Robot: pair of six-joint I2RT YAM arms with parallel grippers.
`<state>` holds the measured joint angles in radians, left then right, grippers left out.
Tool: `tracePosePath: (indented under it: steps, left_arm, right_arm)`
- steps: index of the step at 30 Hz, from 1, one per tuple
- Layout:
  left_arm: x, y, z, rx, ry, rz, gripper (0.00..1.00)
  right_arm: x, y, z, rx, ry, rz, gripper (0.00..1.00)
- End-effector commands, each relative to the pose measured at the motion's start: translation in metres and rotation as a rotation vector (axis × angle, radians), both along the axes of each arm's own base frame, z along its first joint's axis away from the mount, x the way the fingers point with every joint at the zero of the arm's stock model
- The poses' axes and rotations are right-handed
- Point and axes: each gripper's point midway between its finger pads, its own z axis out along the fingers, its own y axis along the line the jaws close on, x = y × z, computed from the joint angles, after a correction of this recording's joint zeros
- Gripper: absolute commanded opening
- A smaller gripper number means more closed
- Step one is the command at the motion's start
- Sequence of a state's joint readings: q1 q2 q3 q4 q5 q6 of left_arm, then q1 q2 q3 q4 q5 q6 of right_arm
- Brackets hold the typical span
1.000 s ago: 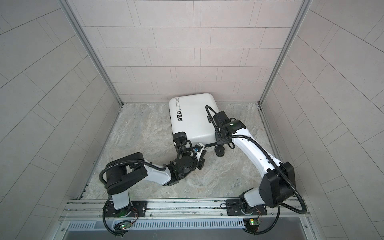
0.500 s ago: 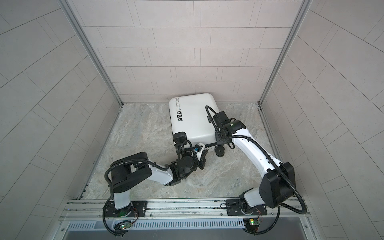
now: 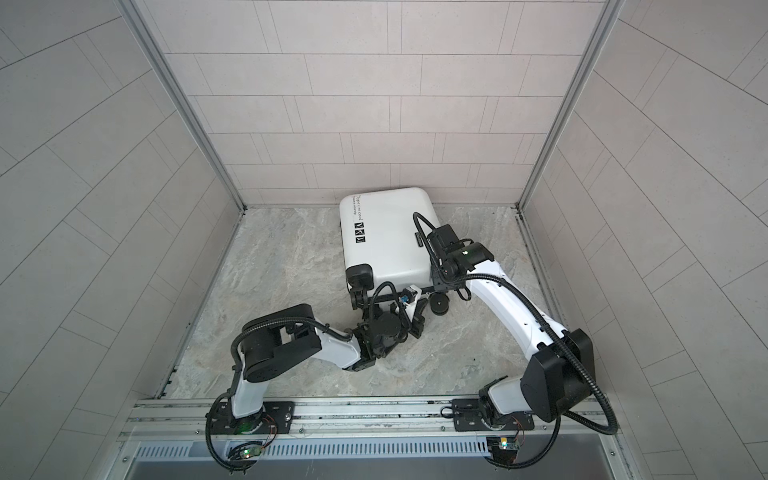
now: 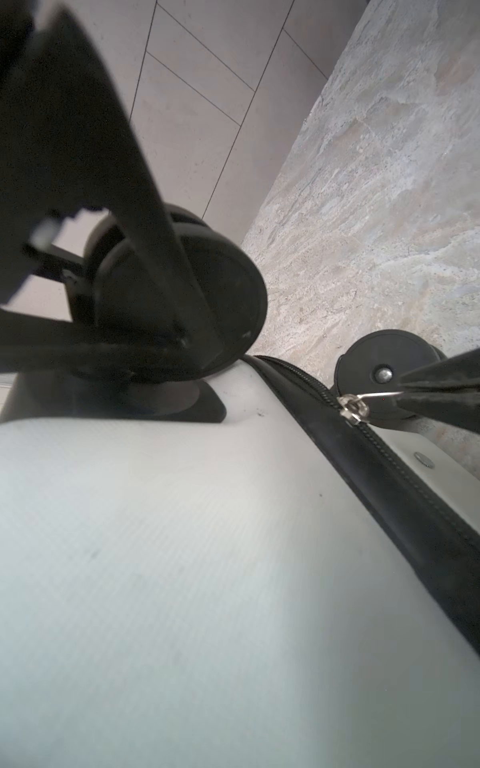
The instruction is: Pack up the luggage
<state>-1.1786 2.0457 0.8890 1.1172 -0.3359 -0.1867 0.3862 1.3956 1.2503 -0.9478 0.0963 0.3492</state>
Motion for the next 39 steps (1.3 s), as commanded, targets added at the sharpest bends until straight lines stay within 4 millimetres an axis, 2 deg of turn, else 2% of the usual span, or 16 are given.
tracePosePath:
  steps: [1,18,21,24,25,26,27,29,31,34,39]
  left_arm:
    - [-0.053,-0.052,0.027,-0.096,-0.020,-0.238,0.00]
    - [-0.045,-0.094,0.030,-0.199,-0.024,-0.237,0.00]
    - [-0.045,-0.090,0.033,-0.200,-0.028,-0.232,0.00]
    - [-0.045,-0.077,0.033,-0.189,-0.030,-0.206,0.00]
    - [-0.045,-0.073,0.032,-0.186,-0.028,-0.196,0.05]
    - [-0.045,-0.067,0.033,-0.188,-0.027,-0.181,0.15]
    - [-0.046,-0.060,0.032,-0.183,-0.027,-0.164,0.26]
    - [-0.049,-0.051,0.034,-0.164,-0.041,-0.138,0.42]
    - [-0.056,-0.044,0.037,-0.135,-0.063,-0.119,0.51]
    - [-0.066,-0.034,0.042,-0.075,-0.093,-0.092,0.56]
    - [-0.086,-0.013,0.056,0.039,-0.135,-0.065,0.56]
  right_arm:
    - [0.001,0.040,0.008,0.142,-0.033,0.103,0.00]
    - [0.001,0.040,0.005,0.138,-0.022,0.105,0.00]
    - [0.002,0.040,0.004,0.134,-0.022,0.103,0.00]
    - [0.003,0.039,0.003,0.130,-0.023,0.099,0.00]
    - [0.002,0.039,0.002,0.128,-0.023,0.098,0.00]
    - [0.002,0.038,0.001,0.123,-0.023,0.096,0.00]
    - [0.002,0.036,0.001,0.122,-0.025,0.093,0.05]
    - [0.001,0.036,0.002,0.122,-0.031,0.093,0.15]
    - [0.000,0.034,0.004,0.122,-0.039,0.089,0.31]
    - [-0.001,0.031,0.010,0.123,-0.066,0.085,0.51]
    - [-0.003,0.022,0.021,0.107,-0.108,0.059,0.70]
